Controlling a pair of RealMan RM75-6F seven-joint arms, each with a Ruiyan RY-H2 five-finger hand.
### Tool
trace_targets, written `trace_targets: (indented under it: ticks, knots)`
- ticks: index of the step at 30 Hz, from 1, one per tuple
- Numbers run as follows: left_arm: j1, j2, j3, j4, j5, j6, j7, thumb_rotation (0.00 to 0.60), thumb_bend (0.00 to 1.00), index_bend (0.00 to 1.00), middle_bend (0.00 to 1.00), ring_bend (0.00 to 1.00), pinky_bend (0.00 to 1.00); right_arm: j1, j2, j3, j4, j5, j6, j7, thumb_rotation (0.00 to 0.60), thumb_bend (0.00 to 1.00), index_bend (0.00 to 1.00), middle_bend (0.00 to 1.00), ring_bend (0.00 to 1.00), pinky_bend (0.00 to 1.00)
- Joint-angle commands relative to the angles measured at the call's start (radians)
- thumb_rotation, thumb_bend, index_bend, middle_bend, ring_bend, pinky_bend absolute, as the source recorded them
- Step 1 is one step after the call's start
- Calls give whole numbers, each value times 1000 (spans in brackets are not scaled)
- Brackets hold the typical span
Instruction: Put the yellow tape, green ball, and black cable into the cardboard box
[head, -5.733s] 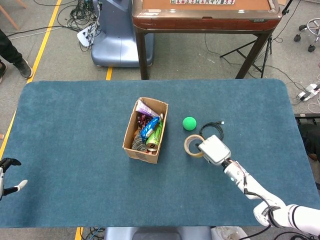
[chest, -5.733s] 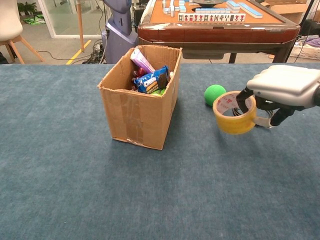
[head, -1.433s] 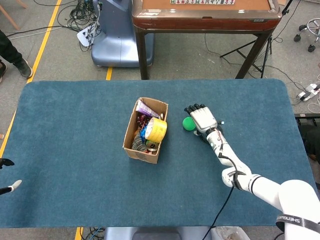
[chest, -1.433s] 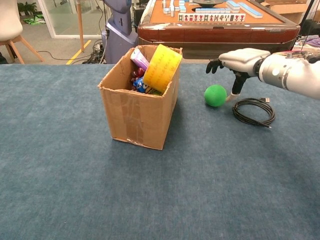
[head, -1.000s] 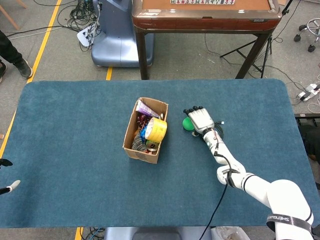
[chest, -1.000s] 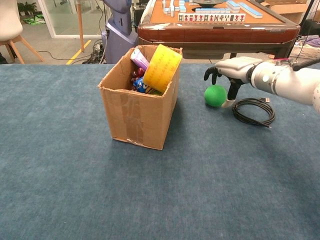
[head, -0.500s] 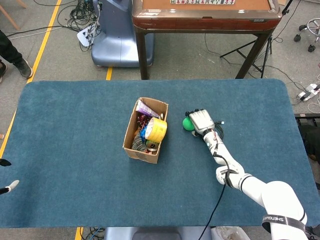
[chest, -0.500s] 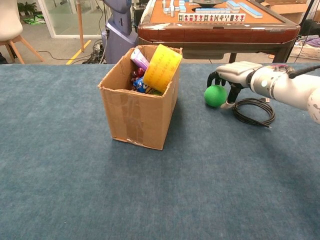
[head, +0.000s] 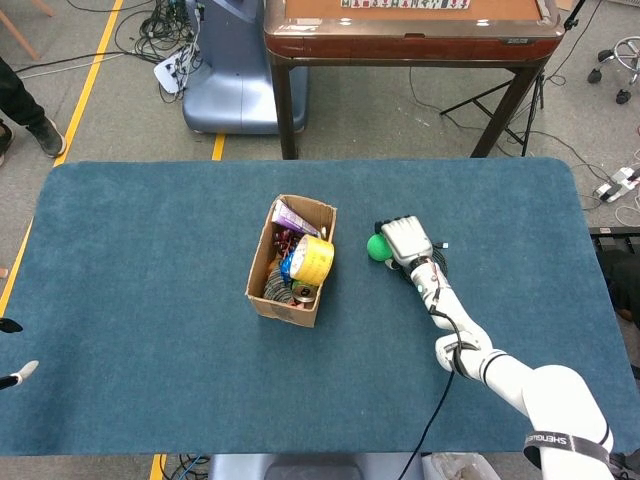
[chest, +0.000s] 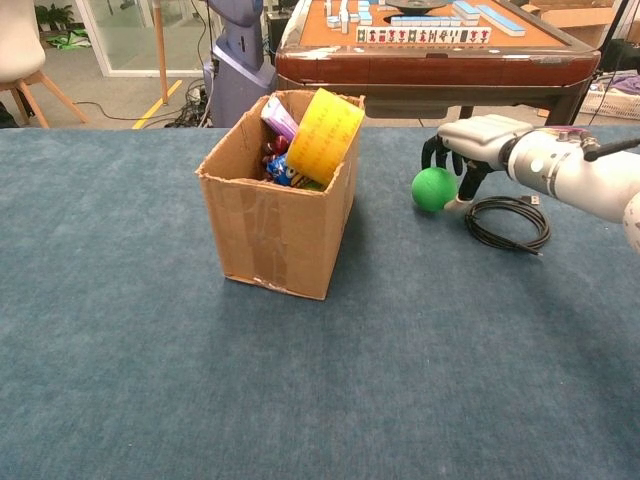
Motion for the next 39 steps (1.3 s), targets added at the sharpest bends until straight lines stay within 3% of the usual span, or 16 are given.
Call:
trace_targets:
  ticks: [1,10,21,26,31,39]
  knots:
    - [0,0,0,1,-1,0,1,600,65,427,432,407,625,-14,14,-5,-17,-22,28,17,600,232,437,486,409,401]
    - [-2,-4,1,2,0,-2,12,600,65,427,432,407,624,-69,152,27,-195,-49,156,28,600,236,444,492,416,402]
    - [-4,-10,4,2,10,-1,24,600,65,427,432,407,624,-123,396,108,-601,-20,323,-129,600,239,444,492,416,402]
    - [-1,-8,4,-3,12,5,18,600,65,427,432,407,624,-101,444,136,-718,25,337,-237,600,239,444,492,416,402]
    - [2,-3,2,-4,11,10,7,600,65,427,432,407,624,-52,426,152,-743,84,321,-326,600,236,444,492,416,401]
    - [2,3,3,-5,15,6,-9,600,65,427,432,407,625,45,345,159,-696,161,290,-435,600,231,444,491,416,402]
